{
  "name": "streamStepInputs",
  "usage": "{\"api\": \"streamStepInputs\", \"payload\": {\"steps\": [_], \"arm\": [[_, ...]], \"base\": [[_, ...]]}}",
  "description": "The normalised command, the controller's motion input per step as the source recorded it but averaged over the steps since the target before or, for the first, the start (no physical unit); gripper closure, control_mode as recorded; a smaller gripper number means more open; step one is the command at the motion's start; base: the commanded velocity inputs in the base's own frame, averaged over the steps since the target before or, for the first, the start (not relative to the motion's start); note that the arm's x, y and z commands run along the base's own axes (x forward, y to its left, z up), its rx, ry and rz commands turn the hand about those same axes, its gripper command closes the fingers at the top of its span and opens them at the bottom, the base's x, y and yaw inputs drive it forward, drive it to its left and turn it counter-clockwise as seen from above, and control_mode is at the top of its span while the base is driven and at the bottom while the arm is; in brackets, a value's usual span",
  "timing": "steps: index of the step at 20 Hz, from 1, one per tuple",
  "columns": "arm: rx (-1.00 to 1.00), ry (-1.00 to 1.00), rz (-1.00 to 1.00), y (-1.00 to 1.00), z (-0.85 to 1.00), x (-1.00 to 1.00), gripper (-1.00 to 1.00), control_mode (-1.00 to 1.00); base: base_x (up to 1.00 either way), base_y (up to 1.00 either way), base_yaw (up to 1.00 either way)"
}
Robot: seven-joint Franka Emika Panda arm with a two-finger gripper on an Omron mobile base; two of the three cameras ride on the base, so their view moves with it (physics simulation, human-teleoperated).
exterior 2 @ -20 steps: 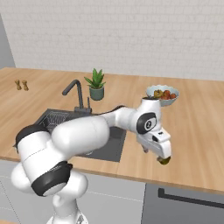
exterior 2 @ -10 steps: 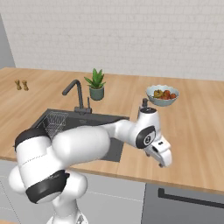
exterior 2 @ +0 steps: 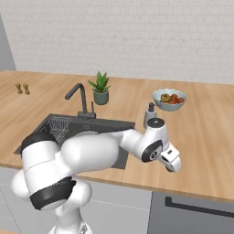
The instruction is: Put the colander in the sink, put the kiwi, mango, peach in the colander, and turn on the sink faucet and pour water over the colander.
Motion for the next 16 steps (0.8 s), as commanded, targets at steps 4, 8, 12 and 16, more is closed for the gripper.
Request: {"api": "streamStepInputs", "payload": {"steps": [4, 8, 12, 16], "arm": [[0.00, 0.00, 0.12, -0.33, -0.35, 0.28, -1.00, -1.00], [0.00, 0.00, 0.13, -0.43, -0.32, 0.23, -1.00, -1.00], [0.00, 0.00, 0.12, -0.26, -0.26, 0.27, -1.00, -1.00], [0.00, 0.00, 0.14, -0.22, -0.29, 0.38, -1.00, -1.00]], "base": [[0.00, 0.00, 0.00], [0.00, 0.00, 0.00], [0.00, 0.00, 0.00], [0.00, 0.00, 0.00]]}}
